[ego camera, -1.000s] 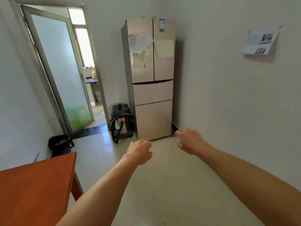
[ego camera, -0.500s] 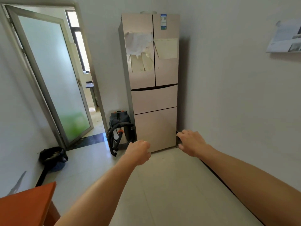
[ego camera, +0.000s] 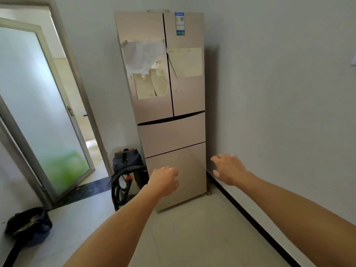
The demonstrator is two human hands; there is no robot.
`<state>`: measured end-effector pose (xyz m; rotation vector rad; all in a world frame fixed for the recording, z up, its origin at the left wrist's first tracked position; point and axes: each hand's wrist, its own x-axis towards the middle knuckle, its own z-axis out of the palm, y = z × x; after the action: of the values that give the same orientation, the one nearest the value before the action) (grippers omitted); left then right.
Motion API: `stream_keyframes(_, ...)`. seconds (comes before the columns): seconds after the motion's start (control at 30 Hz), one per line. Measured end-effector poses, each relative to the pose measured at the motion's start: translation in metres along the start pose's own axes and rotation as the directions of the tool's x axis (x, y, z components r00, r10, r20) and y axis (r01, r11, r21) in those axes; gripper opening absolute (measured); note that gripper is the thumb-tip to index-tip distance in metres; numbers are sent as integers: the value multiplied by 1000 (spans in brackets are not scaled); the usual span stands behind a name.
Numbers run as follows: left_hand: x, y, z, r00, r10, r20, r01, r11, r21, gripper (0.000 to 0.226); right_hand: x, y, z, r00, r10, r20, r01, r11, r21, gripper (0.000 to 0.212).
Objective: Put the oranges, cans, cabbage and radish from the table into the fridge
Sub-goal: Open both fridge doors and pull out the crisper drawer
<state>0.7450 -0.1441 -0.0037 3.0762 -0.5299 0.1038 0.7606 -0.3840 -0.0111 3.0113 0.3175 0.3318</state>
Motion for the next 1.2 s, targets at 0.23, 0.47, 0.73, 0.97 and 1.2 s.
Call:
stream_keyframes(0.23, 157, -17, 18, 999, -40, 11, 39, 999, 11, 35, 148, 73, 40, 1000, -4, 20, 3, 1000, 23, 44)
stream_keyframes(0.47, 271, -57, 11, 992, -105, -74, 104, 994, -10, 35, 289, 113, 53, 997, -81, -17, 82, 995, 61, 37)
stream_keyframes(0.73, 401, -130, 30, 985, -78, -156, 84, 996, 31, 36, 421, 109, 108, 997, -72, 21, 69, 992, 108, 44)
stream_keyframes(0.97, 543, -203, 9, 936, 78, -344, -13, 982, 189, 31, 548, 103, 133, 996, 77, 37, -85, 949, 305, 48)
stream_keyframes(1.2, 676, -232, 18, 856, 208, -473, -67, 953, 297, 36, 655, 107, 177, 955, 245, 169, -292, 657, 695, 52)
